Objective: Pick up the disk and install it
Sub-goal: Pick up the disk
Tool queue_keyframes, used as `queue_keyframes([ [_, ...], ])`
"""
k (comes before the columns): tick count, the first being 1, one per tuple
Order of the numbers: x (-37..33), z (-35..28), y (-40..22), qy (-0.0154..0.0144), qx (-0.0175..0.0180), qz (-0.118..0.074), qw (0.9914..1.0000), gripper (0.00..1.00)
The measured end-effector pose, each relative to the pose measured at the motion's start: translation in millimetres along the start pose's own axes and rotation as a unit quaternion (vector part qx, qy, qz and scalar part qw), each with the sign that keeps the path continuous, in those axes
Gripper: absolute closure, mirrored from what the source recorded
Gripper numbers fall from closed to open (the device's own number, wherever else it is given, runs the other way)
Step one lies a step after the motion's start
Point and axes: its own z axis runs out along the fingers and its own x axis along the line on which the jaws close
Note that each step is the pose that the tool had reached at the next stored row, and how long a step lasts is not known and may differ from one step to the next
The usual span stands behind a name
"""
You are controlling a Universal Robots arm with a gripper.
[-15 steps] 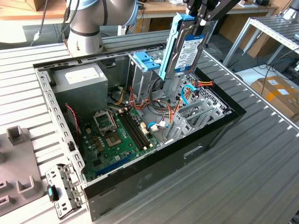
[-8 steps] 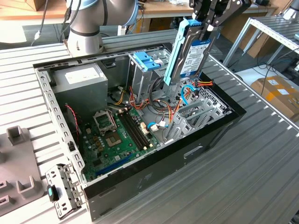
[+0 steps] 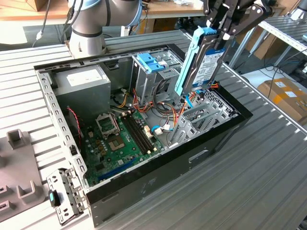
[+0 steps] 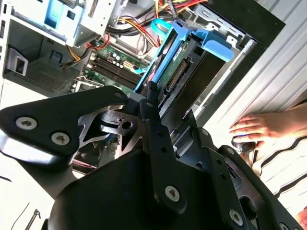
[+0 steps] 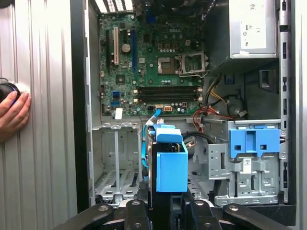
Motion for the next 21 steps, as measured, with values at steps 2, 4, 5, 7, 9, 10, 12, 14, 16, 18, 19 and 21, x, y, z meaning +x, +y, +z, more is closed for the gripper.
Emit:
queue_keyframes([
  [2,9.0,0.0,-0.2,0.0001,0.0000,0.000,1.00000,0.65],
  [4,17.0,0.1,-0.5,0.0000,0.0000,0.000,1.00000,0.65],
  [5,22.6,0.2,-0.7,0.0000,0.0000,0.000,1.00000,0.65],
  [7,30.6,0.2,-0.9,0.0001,0.0000,0.000,1.00000,0.65],
  [9,35.2,0.3,-1.0,0.0000,0.0000,0.000,1.00000,0.65],
  [10,36.6,0.3,-1.0,-0.0002,0.0000,0.000,1.00000,0.65],
  [12,39.1,0.3,-1.1,-0.0034,-0.0001,0.000,0.99999,0.65],
  [14,40.0,0.3,-1.1,-0.0056,-0.0001,0.000,0.99998,0.65],
  [16,40.0,0.3,-1.2,-0.0057,-0.0002,0.000,0.99998,0.65],
  [18,40.0,0.6,-4.0,-0.0058,-0.0002,0.000,0.99998,0.65],
  [19,39.9,0.7,-6.8,-0.0057,-0.0002,0.000,0.99998,0.65],
  [21,40.4,2.2,-9.8,-0.0102,-0.0004,0.000,0.99995,0.65],
])
